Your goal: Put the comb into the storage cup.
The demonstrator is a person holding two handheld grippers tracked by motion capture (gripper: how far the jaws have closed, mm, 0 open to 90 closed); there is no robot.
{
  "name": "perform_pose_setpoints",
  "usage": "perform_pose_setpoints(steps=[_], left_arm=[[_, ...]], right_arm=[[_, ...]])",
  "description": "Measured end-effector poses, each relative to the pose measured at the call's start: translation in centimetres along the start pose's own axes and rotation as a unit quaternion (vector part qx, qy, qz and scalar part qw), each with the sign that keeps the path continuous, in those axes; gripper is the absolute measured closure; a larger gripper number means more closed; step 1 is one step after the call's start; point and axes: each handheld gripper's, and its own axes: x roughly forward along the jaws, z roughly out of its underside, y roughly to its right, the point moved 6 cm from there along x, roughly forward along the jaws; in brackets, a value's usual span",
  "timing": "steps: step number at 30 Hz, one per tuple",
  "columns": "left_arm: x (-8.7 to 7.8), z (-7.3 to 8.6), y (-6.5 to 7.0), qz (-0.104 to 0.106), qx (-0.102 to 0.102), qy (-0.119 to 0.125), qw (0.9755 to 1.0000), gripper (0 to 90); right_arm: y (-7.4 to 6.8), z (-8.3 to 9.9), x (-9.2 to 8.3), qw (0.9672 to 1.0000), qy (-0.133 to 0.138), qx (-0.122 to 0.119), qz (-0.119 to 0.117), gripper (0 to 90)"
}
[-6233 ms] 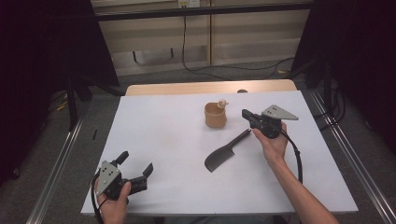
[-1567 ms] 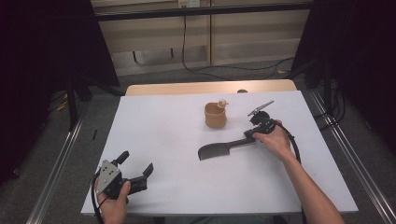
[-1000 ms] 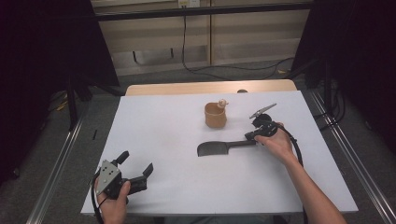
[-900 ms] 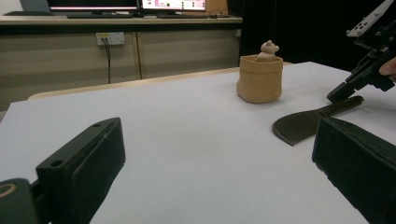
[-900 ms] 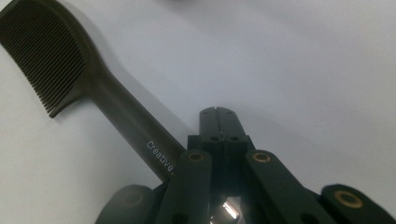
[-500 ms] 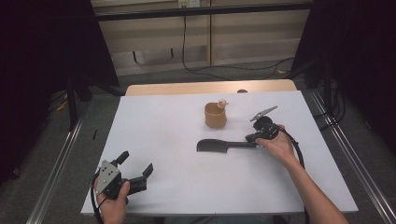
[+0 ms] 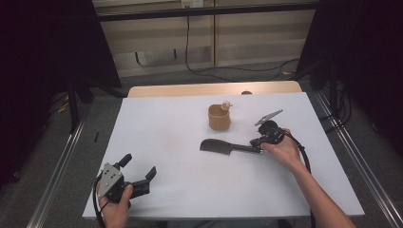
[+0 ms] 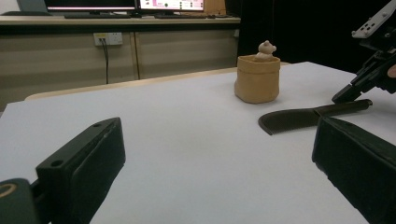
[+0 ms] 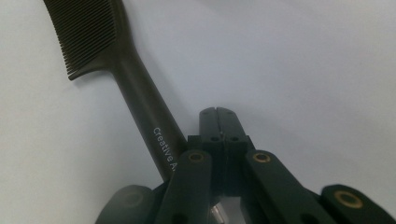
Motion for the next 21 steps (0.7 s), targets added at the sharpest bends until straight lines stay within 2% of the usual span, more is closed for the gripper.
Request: perform_pose_setpoints(steps=[21], left_arm=[[-0.02, -0.05, -0.05, 0.002, 0.001, 0.001, 1.0000, 2.7]], right_arm=[[-0.42, 0.34, -0.21, 0.9999, -0.005, -0.001, -0.012, 90.0]])
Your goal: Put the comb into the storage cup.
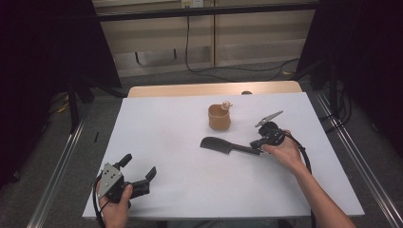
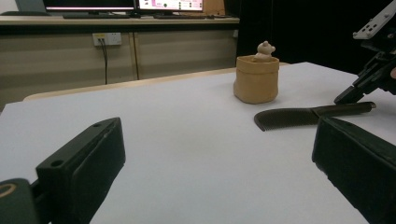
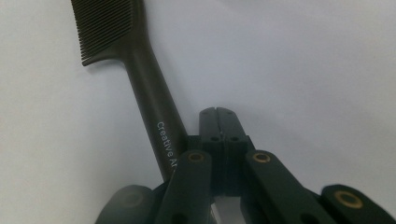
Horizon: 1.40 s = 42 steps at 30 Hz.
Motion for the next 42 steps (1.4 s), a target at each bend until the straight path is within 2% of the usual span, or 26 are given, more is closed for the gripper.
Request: perform_pose_setpoints(steps=[12, 18, 24, 27, 29, 32, 35, 40, 42], left_arm=[[0.2, 0.1, 0.2, 0.002, 0.003, -0.002, 1.0000, 2.7], [0.2, 0.2, 0.3, 0.002, 0.003, -0.006, 1.0000, 2.7], [0.2, 0.1, 0.2, 0.003, 0.003, -0.005, 1.0000, 2.7], [0.2, 0.1, 0.2, 0.004, 0.003, -0.005, 1.0000, 2.7], [0.1, 0.1, 0.1, 0.004, 0.004, -0.005, 1.0000, 2.7], [0.1, 0.1, 0.1, 0.003, 0.001, -0.003, 1.0000, 2.6], [0.1, 0.1, 0.1, 0.004, 0.006, -0.006, 1.0000, 2.7], [0.2, 0.2, 0.1, 0.005, 0.003, -0.007, 1.0000, 2.7], [0.2, 0.2, 0.1, 0.005, 0.003, -0.006, 1.0000, 2.7]], right_arm=[[-0.5, 0.2, -0.1, 0.9999, -0.003, -0.013, -0.003, 90.0], [-0.5, 0.3, -0.2, 1.0000, 0.000, -0.008, -0.004, 90.0], [-0.3, 0.2, -0.4, 0.9999, 0.011, -0.008, 0.000, 90.0], [-0.1, 0.0, -0.8, 0.9996, 0.029, -0.003, 0.002, 89.4], [0.0, -0.4, -1.3, 0.9981, 0.061, -0.010, 0.003, 85.2], [-0.1, -0.8, -2.0, 0.9962, 0.085, -0.016, 0.005, 82.3], [-0.1, -1.0, -2.4, 0.9950, 0.098, -0.017, 0.005, 77.0], [0.0, -1.3, -3.0, 0.9930, 0.117, -0.015, -0.009, 60.1], [-0.1, -1.5, -3.3, 0.9919, 0.125, -0.020, -0.012, 48.3]])
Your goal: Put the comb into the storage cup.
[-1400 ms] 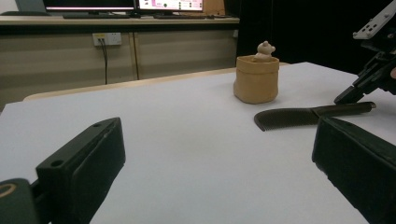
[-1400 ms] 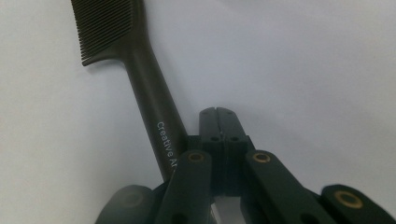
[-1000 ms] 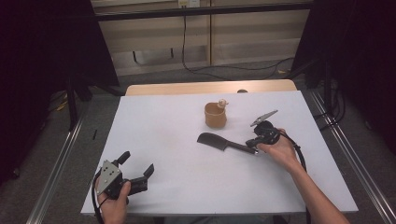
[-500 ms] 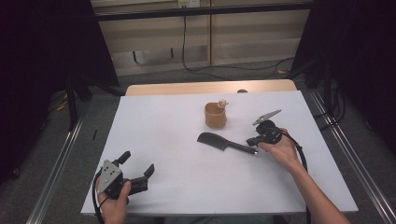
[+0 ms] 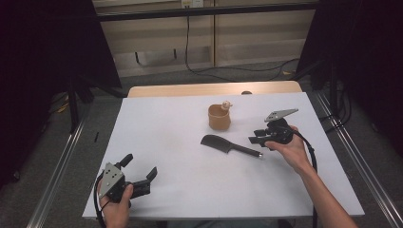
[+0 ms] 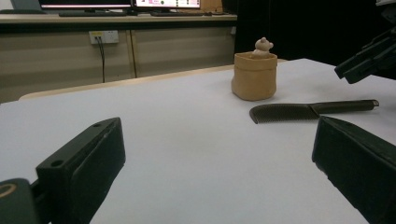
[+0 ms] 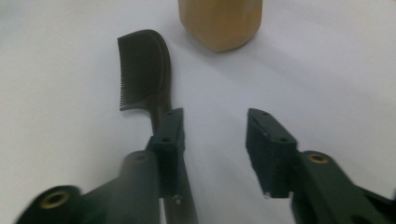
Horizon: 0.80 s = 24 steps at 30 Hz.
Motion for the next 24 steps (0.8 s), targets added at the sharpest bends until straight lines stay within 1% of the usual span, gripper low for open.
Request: perform_pose_setpoints(steps=[1, 2, 3, 4, 5, 6, 8, 11, 13, 15, 16, 17, 19, 21, 23, 24], left_arm=[[0.0, 0.0, 0.0, 0.000, -0.001, 0.001, 1.0000, 2.7], [0.0, 0.0, 0.0, 0.001, -0.001, 0.001, 1.0000, 2.7], [0.0, 0.0, 0.1, 0.001, -0.001, 0.001, 1.0000, 2.7], [0.0, 0.0, 0.0, 0.001, -0.001, 0.001, 1.0000, 2.7], [0.0, 0.0, 0.0, 0.001, 0.000, 0.000, 1.0000, 2.7], [0.0, 0.0, 0.0, 0.000, -0.001, 0.001, 1.0000, 2.7], [0.0, 0.0, 0.0, -0.001, 0.000, 0.001, 1.0000, 2.7], [0.0, 0.0, -0.1, -0.002, 0.001, 0.001, 1.0000, 2.7], [0.0, 0.0, -0.1, -0.002, 0.002, 0.001, 1.0000, 2.7], [0.0, 0.0, -0.1, -0.002, 0.001, 0.000, 1.0000, 2.7], [0.0, 0.0, -0.1, -0.002, 0.001, -0.001, 1.0000, 2.7], [0.0, 0.0, -0.1, -0.003, 0.001, -0.001, 1.0000, 2.7], [0.0, 0.0, 0.0, -0.002, 0.000, -0.002, 1.0000, 2.6], [0.0, 0.0, 0.0, -0.002, 0.000, -0.002, 1.0000, 2.7], [0.1, 0.1, 0.0, 0.000, 0.003, -0.005, 1.0000, 2.7], [0.1, 0.1, 0.0, 0.000, 0.001, -0.005, 1.0000, 2.6]], right_arm=[[-0.1, -0.1, -0.1, 1.0000, -0.001, 0.006, -0.002, 40.2], [-0.2, -0.1, -0.1, 0.9999, -0.005, 0.014, -0.008, 34.6], [-0.3, -0.1, -0.1, 0.9998, -0.008, 0.014, -0.015, 29.6], [-0.4, -0.2, -0.1, 0.9998, -0.008, 0.013, -0.016, 23.1], [-0.4, -0.2, -0.1, 0.9997, -0.009, 0.015, -0.014, 18.9], [-0.5, -0.3, -0.1, 0.9997, -0.011, 0.016, -0.017, 15.0], [-0.6, -0.2, 0.0, 0.9996, -0.016, 0.008, -0.020, 6.2], [-0.6, -0.4, 0.0, 0.9999, -0.013, 0.006, -0.007, 7.5], [-0.8, -0.6, 0.1, 0.9999, -0.010, 0.003, -0.004, 5.7], [-1.0, -0.7, 0.1, 0.9999, -0.009, -0.004, 0.002, 9.4], [-1.2, -0.8, 0.2, 0.9999, -0.010, -0.007, -0.001, 9.9], [-1.5, -0.9, 0.3, 0.9998, -0.013, -0.010, -0.009, 9.1], [-2.1, -0.9, 0.5, 0.9991, -0.028, -0.014, -0.028, 11.1], [-2.4, -0.9, 0.8, 0.9985, -0.039, -0.015, -0.036, 11.6], [-2.6, -1.1, 1.0, 0.9980, -0.045, -0.016, -0.042, 14.2], [-2.5, -1.1, 1.1, 0.9980, -0.049, -0.014, -0.036, 13.8]])
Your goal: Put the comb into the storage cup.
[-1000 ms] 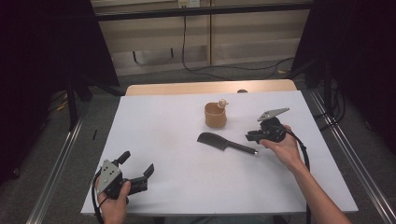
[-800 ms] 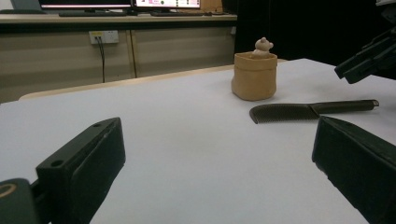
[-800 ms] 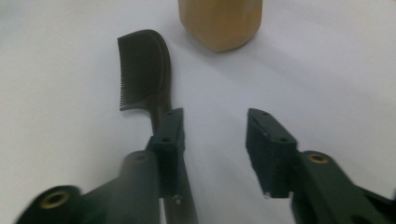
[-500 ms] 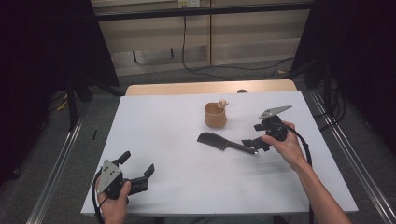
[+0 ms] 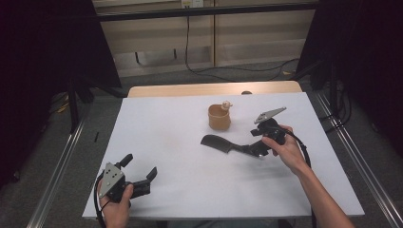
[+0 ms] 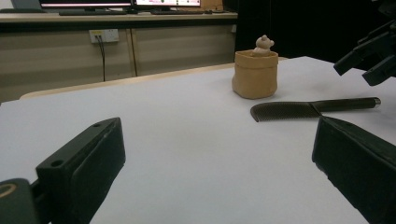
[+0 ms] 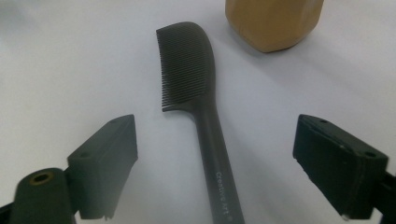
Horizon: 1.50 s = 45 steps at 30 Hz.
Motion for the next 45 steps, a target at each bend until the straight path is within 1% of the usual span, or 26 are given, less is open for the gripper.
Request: perform_pose_setpoints(steps=[1, 2, 4, 5, 7, 9, 10, 12, 14, 16, 18, 20, 22, 24, 26, 28, 30, 31, 33, 35, 36, 39, 41, 42, 44, 45], left_arm=[[0.0, 0.0, 0.0, 0.000, 0.001, 0.000, 1.0000, 2.6], [0.0, 0.0, 0.0, 0.000, 0.003, -0.001, 1.0000, 2.7], [0.0, 0.0, 0.0, 0.000, 0.003, -0.002, 1.0000, 2.6], [0.0, 0.0, 0.0, -0.001, 0.004, -0.003, 1.0000, 2.6], [0.1, 0.1, 0.0, -0.001, 0.002, -0.004, 1.0000, 2.7], [0.1, 0.1, 0.1, -0.001, 0.005, -0.005, 1.0000, 2.7], [0.2, 0.1, 0.1, 0.000, 0.006, -0.005, 1.0000, 2.6], [0.2, 0.1, 0.2, 0.000, 0.003, -0.003, 1.0000, 2.7], [0.2, 0.1, 0.2, 0.001, 0.003, -0.004, 1.0000, 2.7], [0.2, 0.1, 0.1, 0.001, 0.006, -0.004, 1.0000, 2.7], [0.1, 0.1, 0.1, 0.001, 0.006, -0.004, 1.0000, 2.7], [0.1, 0.1, 0.1, 0.002, 0.009, -0.004, 1.0000, 2.7], [0.1, 0.1, 0.1, 0.001, 0.008, -0.003, 1.0000, 2.7], [0.1, 0.1, 0.1, 0.002, 0.008, -0.003, 1.0000, 2.7], [0.1, 0.1, 0.1, 0.002, 0.008, -0.003, 1.0000, 2.7], [0.1, 0.1, 0.1, 0.002, 0.008, -0.003, 1.0000, 2.7], [0.1, 0.1, 0.1, 0.003, 0.008, -0.004, 1.0000, 2.7], [0.1, 0.1, 0.1, 0.003, 0.007, -0.003, 1.0000, 2.7], [0.1, 0.1, 0.2, 0.004, 0.008, -0.003, 1.0000, 2.7], [0.1, 0.1, 0.1, 0.004, 0.008, -0.004, 0.9999, 2.7], [0.1, 0.1, 0.1, 0.005, 0.008, -0.004, 1.0000, 2.6], [0.1, 0.1, 0.1, 0.003, 0.008, -0.004, 1.0000, 2.7], [0.1, 0.1, 0.1, 0.003, 0.008, -0.005, 1.0000, 2.7], [0.1, 0.1, 0.1, 0.003, 0.008, -0.005, 0.9999, 2.6], [0.1, 0.1, 0.1, 0.004, 0.007, -0.005, 1.0000, 2.7], [0.1, 0.1, 0.1, 0.004, 0.008, -0.005, 0.9999, 2.7]], right_arm=[[0.2, -0.1, 0.0, 0.9999, -0.003, 0.002, 0.015, 13.4], [0.2, -0.2, 0.0, 0.9997, -0.005, -0.004, 0.023, 13.9], [0.3, -0.2, 0.0, 0.9994, -0.019, -0.004, 0.030, 12.5], [0.3, -0.3, 0.1, 0.9992, -0.020, -0.007, 0.032, 12.1], [0.3, -0.2, 0.3, 0.9992, -0.029, -0.005, 0.027, 12.2], [0.2, -0.2, 0.5, 0.9988, -0.044, -0.003, 0.020, 12.2], [0.2, -0.4, 0.7, 0.9989, -0.043, 0.000, 0.019, 12.2], [-0.1, -0.5, 1.1, 0.9988, -0.049, -0.002, 0.002, 11.4], [-0.4, -0.7, 1.5, 0.9983, -0.055, -0.008, -0.019, 6.7], [-0.5, -1.0, 1.9, 0.9973, -0.071, -0.016, -0.016, 9.5], [-0.6, -1.1, 2.3, 0.9958, -0.087, -0.022, -0.022, 9.0], [-0.5, -1.3, 2.7, 0.9942, -0.102, -0.026, -0.020, 10.0], [-0.4, -1.5, 3.0, 0.9938, -0.106, -0.025, -0.022, 14.2], [-0.3, -1.6, 3.3, 0.9925, -0.117, -0.026, -0.022, 16.9], [-0.1, -1.8, 3.4, 0.9910, -0.129, -0.033, -0.014, 19.7], [0.0, -1.9, 3.6, 0.9898, -0.137, -0.035, -0.019, 22.7], [0.1, -1.9, 3.7, 0.9873, -0.150, -0.048, -0.018, 25.7], [0.1, -1.9, 3.8, 0.9867, -0.154, -0.050, -0.017, 25.5], [0.0, -1.9, 3.9, 0.9849, -0.162, -0.059, -0.019, 30.1], [0.0, -1.9, 4.1, 0.9839, -0.167, -0.062, -0.017, 30.8], [0.1, -1.8, 4.2, 0.9827, -0.172, -0.068, -0.016, 32.9], [0.2, -1.8, 4.3, 0.9821, -0.173, -0.073, -0.011, 36.0], [0.2, -1.7, 4.3, 0.9817, -0.174, -0.075, -0.015, 39.4], [0.3, -1.6, 4.4, 0.9810, -0.177, -0.077, -0.015, 39.7], [0.3, -1.4, 4.5, 0.9782, -0.190, -0.082, -0.012, 41.5], [0.3, -1.3, 4.5, 0.9781, -0.191, -0.081, -0.014, 42.8]])
